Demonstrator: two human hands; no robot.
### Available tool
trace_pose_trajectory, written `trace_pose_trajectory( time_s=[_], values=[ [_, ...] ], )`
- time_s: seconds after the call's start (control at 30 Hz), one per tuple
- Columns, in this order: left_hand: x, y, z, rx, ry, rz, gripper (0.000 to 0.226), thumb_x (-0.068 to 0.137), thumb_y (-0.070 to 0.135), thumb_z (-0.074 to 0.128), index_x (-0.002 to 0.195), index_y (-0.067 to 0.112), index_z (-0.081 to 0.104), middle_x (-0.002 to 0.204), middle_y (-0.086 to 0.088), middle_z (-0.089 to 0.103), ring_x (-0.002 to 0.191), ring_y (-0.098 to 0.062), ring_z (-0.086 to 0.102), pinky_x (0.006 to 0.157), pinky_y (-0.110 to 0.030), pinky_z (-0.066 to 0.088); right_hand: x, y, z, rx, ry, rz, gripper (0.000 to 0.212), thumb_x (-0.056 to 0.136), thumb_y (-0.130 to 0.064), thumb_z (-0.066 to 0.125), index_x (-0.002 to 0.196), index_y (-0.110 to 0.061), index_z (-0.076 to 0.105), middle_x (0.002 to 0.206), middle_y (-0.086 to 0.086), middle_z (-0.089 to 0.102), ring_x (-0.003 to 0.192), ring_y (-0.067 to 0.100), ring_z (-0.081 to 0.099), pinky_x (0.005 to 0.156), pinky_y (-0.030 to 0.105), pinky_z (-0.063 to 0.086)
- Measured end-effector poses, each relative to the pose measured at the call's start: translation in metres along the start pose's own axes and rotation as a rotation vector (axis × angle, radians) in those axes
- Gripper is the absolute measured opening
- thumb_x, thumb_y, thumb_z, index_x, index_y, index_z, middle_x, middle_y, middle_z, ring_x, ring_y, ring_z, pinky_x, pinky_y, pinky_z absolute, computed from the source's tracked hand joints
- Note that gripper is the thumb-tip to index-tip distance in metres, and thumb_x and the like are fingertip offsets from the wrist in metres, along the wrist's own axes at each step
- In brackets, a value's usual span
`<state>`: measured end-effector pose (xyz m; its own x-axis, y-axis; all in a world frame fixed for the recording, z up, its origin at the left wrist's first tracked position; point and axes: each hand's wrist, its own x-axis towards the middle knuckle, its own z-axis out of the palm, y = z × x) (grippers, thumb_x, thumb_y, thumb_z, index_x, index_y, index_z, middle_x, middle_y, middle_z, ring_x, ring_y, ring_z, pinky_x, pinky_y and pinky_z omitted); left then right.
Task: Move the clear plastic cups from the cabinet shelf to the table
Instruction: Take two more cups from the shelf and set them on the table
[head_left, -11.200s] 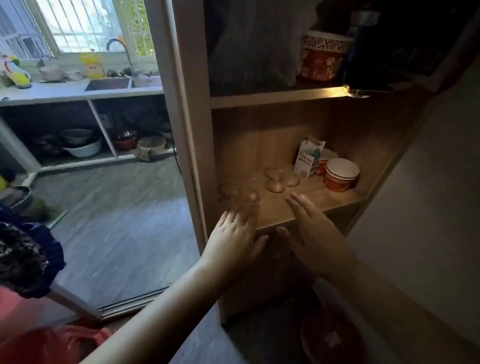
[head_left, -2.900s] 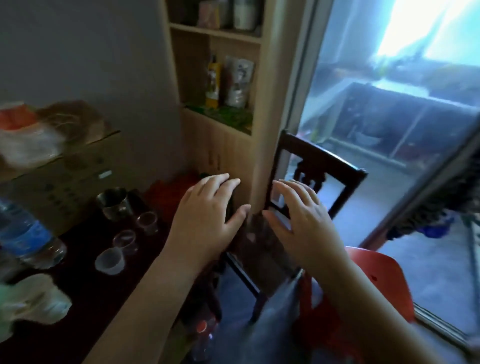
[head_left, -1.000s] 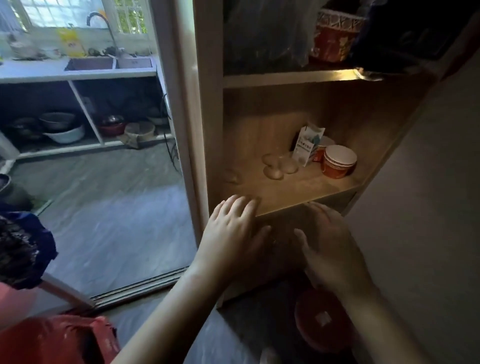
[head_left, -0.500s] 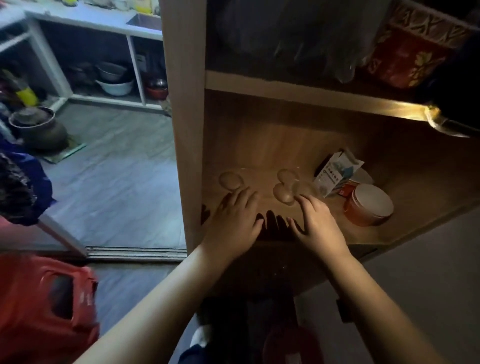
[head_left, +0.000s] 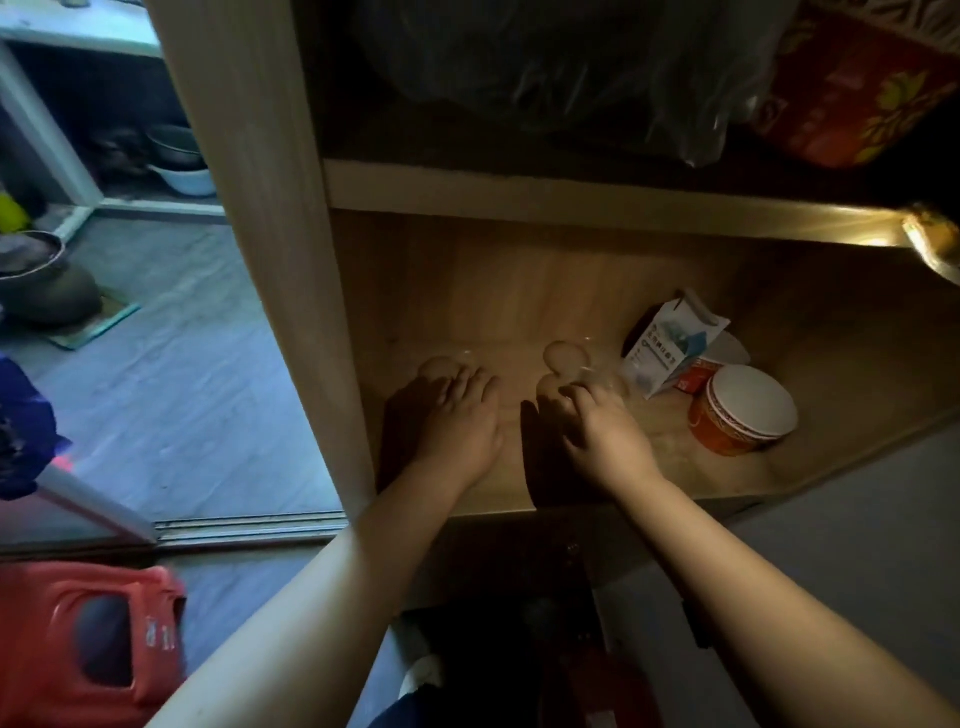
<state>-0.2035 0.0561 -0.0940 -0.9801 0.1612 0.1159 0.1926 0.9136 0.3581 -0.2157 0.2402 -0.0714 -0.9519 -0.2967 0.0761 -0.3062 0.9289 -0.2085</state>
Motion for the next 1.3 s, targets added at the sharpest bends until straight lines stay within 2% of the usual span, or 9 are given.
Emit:
trace_pose_trajectory(
  time_s=[0.1, 0.2, 0.37, 0.57, 0.8, 0.93, 1.03, 1.13, 1.3],
  values=[
    [0.009, -0.002, 0.001, 0.023, 0.003, -0.003, 0.057, 0.092, 0.018, 0.046, 0.143, 0.011, 0.022, 0.152, -0.011, 0.025, 0.141, -0.025, 0.014, 0.115, -0.039, 0.009, 0.005, 0.002, 0.005, -0.031, 0.014, 0.004, 0.06, 0.072, -0.014, 0.074, 0.126, -0.012, 0.048, 0.128, 0.012, 0.052, 0.119, 0.028, 0.049, 0.096, 0.038, 0.044],
    [0.016, -0.002, 0.004, 0.013, 0.06, -0.032, 0.054, 0.09, 0.006, 0.048, 0.14, 0.011, 0.029, 0.145, -0.011, 0.038, 0.135, -0.027, 0.028, 0.113, -0.039, 0.022, 0.01, 0.005, 0.006, -0.038, 0.031, 0.062, 0.069, 0.067, -0.011, 0.078, 0.129, -0.011, 0.046, 0.132, 0.013, 0.051, 0.122, 0.028, 0.047, 0.099, 0.037, 0.041],
    [0.019, -0.003, 0.008, 0.002, 0.068, -0.019, 0.046, 0.087, 0.0, 0.05, 0.131, 0.012, 0.043, 0.132, -0.01, 0.05, 0.123, -0.027, 0.041, 0.101, -0.037, 0.036, 0.016, 0.011, 0.009, -0.053, 0.026, 0.044, 0.055, 0.074, -0.002, 0.069, 0.125, -0.008, 0.05, 0.13, 0.014, 0.052, 0.122, 0.029, 0.046, 0.101, 0.039, 0.04],
    [0.021, -0.007, 0.005, -0.002, 0.107, 0.013, 0.043, 0.086, -0.005, 0.048, 0.126, 0.011, 0.047, 0.129, -0.011, 0.054, 0.119, -0.028, 0.045, 0.097, -0.037, 0.04, 0.02, 0.014, 0.013, -0.045, 0.017, 0.067, 0.037, 0.081, -0.002, 0.061, 0.117, -0.009, 0.056, 0.126, 0.013, 0.054, 0.119, 0.03, 0.046, 0.099, 0.04, 0.039],
    [0.023, -0.006, 0.005, -0.03, 0.124, 0.052, 0.046, 0.083, -0.009, 0.049, 0.124, 0.01, 0.049, 0.127, -0.013, 0.054, 0.121, -0.028, 0.043, 0.097, -0.037, 0.039, 0.019, 0.019, 0.015, -0.067, 0.003, 0.037, 0.04, 0.083, 0.002, 0.057, 0.12, -0.011, 0.057, 0.124, 0.011, 0.056, 0.119, 0.027, 0.045, 0.099, 0.035, 0.037],
    [0.025, -0.007, 0.004, -0.03, 0.131, 0.035, 0.037, 0.084, -0.007, 0.046, 0.118, 0.007, 0.052, 0.12, -0.016, 0.057, 0.117, -0.03, 0.044, 0.094, -0.037, 0.04, 0.018, 0.023, 0.013, -0.082, 0.0, 0.02, 0.039, 0.083, 0.001, 0.057, 0.12, -0.011, 0.058, 0.122, 0.009, 0.058, 0.116, 0.025, 0.046, 0.096, 0.033, 0.038],
    [0.025, -0.006, 0.002, -0.039, 0.139, 0.055, 0.028, 0.085, -0.005, 0.051, 0.109, 0.007, 0.057, 0.114, -0.014, 0.061, 0.111, -0.029, 0.048, 0.094, -0.037, 0.041, 0.015, 0.025, 0.011, -0.071, 0.013, -0.006, 0.035, 0.083, -0.001, 0.058, 0.117, -0.012, 0.06, 0.12, 0.009, 0.058, 0.115, 0.025, 0.046, 0.096, 0.034, 0.038],
    [0.021, -0.002, 0.004, -0.071, 0.141, 0.104, 0.024, 0.084, -0.006, 0.052, 0.104, 0.005, 0.059, 0.108, -0.015, 0.062, 0.106, -0.03, 0.051, 0.092, -0.039, 0.042, 0.01, 0.025, 0.011, -0.054, 0.014, -0.053, 0.032, 0.082, -0.002, 0.059, 0.113, -0.01, 0.061, 0.114, 0.01, 0.06, 0.11, 0.026, 0.049, 0.089, 0.036, 0.042],
    [0.007, 0.005, 0.01, -0.104, 0.076, 0.163, 0.027, 0.085, -0.005, 0.051, 0.107, 0.008, 0.059, 0.113, -0.011, 0.06, 0.112, -0.027, 0.047, 0.093, -0.038, 0.043, 0.0, 0.026, 0.01, -0.013, 0.025, -0.149, 0.031, 0.076, 0.002, 0.063, 0.106, -0.005, 0.064, 0.102, 0.015, 0.065, 0.1, 0.032, 0.055, 0.083, 0.04, 0.045]
  ],
)
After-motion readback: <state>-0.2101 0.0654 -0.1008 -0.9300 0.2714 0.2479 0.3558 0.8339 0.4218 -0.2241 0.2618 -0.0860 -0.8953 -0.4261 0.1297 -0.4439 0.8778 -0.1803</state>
